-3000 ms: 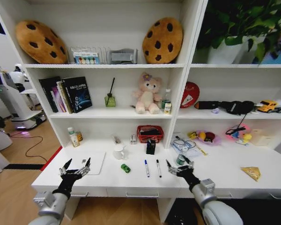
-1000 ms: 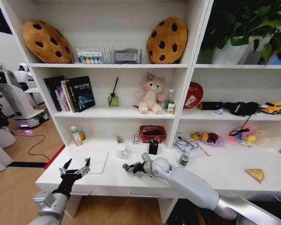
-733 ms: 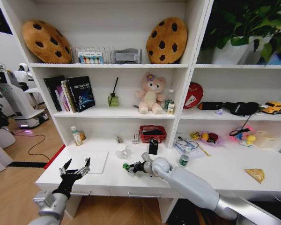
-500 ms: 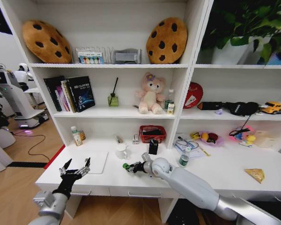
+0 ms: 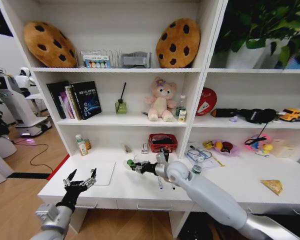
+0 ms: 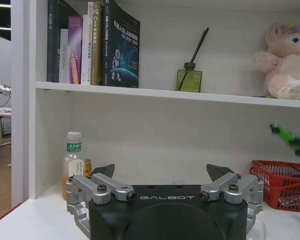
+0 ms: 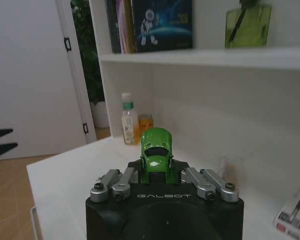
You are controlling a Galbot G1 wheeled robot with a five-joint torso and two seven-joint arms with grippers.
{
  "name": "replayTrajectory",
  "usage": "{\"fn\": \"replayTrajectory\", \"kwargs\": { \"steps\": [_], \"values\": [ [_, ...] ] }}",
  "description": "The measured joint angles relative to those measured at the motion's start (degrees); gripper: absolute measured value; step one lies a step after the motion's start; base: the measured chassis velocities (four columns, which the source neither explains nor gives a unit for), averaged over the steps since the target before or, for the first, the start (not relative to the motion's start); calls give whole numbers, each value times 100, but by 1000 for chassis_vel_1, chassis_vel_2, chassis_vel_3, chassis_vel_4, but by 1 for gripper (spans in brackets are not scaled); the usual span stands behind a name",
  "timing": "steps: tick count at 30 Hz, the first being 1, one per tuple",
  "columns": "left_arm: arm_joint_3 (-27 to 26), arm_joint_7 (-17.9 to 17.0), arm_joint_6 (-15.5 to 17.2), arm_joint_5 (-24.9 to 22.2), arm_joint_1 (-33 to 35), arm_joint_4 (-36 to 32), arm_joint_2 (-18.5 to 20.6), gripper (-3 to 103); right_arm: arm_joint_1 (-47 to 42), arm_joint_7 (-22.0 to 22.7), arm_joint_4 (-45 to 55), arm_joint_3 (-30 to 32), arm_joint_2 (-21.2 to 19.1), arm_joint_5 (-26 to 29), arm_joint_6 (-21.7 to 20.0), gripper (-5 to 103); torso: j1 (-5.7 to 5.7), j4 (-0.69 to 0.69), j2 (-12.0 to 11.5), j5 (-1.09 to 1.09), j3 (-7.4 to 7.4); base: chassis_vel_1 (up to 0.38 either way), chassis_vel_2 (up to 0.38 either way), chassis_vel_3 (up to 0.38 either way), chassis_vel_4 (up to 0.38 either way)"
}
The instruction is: Organize the objects on the table.
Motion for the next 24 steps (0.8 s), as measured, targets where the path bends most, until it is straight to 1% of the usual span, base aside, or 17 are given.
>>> {"fn": "replayTrajectory", "kwargs": {
  "steps": [2, 3, 4, 6, 7, 8, 9, 12, 13, 15, 17, 18, 19, 20, 21, 23, 24],
  "values": [
    [0, 0, 0, 0, 0, 0, 0, 100, 228, -119, -80, 218, 100, -297, 356, 32, 0, 0, 0, 0, 0, 0, 0, 0, 0],
    [0, 0, 0, 0, 0, 0, 0, 100, 228, -119, -80, 218, 100, -297, 356, 32, 0, 0, 0, 0, 0, 0, 0, 0, 0],
    [0, 0, 0, 0, 0, 0, 0, 100, 339, -123, -153, 272, 165, -369, 494, 32, 0, -1, 0, 0, 0, 0, 0, 0, 0],
    [0, 1, 0, 0, 0, 0, 0, 100, 836, -44, -677, 367, 547, -689, 927, 32, 0, -2, 0, 0, 0, 0, 0, 0, 0],
    [0, 1, 0, 0, 0, 0, 0, 100, 836, -44, -677, 367, 547, -689, 927, 32, 0, -2, 0, 0, 0, 0, 0, 0, 0],
    [0, 3, -1, 0, 0, 0, 0, 100, 1152, 0, -1139, 369, 844, -930, 1154, 32, 0, 0, 0, 0, 0, 0, 0, 0, 0],
    [0, 3, -1, 0, 0, 0, 0, 100, 1152, 0, -1139, 369, 844, -930, 1154, 32, 0, 0, 0, 0, 0, 0, 0, 0, 0],
    [0, 2, -1, 0, 0, 0, 0, 100, 1992, 9, -2718, 336, 1733, -1477, 1572, 32, 1, 3, 0, -1, 1, 0, 0, 0, 0],
    [0, 2, -1, 0, 0, 0, 0, 100, 1992, 9, -2718, 336, 1733, -1477, 1572, 32, 1, 3, 0, -1, 1, 0, 0, 0, 0],
    [-1, 0, -1, 0, 0, 0, 0, 100, 2342, 24, -3735, 342, 2152, -1826, 1732, 32, 1, 5, 0, -4, 1, 0, 0, 0, 0],
    [0, 1, -1, 0, 0, 0, 0, 100, 2595, 275, -4641, 445, 2563, -2132, 1686, 32, 3, 1, -1, -1, 2, 0, 0, 0, 0],
    [0, 1, -1, 0, 0, 0, 0, 100, 2595, 275, -4641, 445, 2563, -2132, 1686, 32, 3, 1, -1, -1, 2, 0, 0, 0, 0],
    [0, 1, -1, 0, -1, -1, 0, 100, 2649, 471, -4823, 470, 2669, -2135, 1573, 32, 2, 0, -1, -1, 2, 0, 0, 0, 0],
    [0, 1, -1, 0, -1, -1, 0, 100, 2674, 642, -4912, 473, 2738, -2077, 1453, 32, 1, 0, -1, -2, 1, 0, 0, 0, 0],
    [0, 1, -1, 0, -1, -1, 0, 100, 2674, 642, -4912, 473, 2738, -2077, 1453, 32, 1, 0, -1, -2, 1, 0, 0, 0, 0],
    [0, 1, -1, 0, -1, 0, 0, 100, 2717, 985, -5046, 486, 2896, -1740, 1148, 32, 1, -1, -1, 0, 1, 0, 0, 0, 0],
    [0, 1, -1, 0, -1, 0, 0, 100, 2717, 985, -5046, 486, 2896, -1740, 1148, 32, 1, -1, -1, 0, 1, 0, 0, 0, 0]
  ]
}}
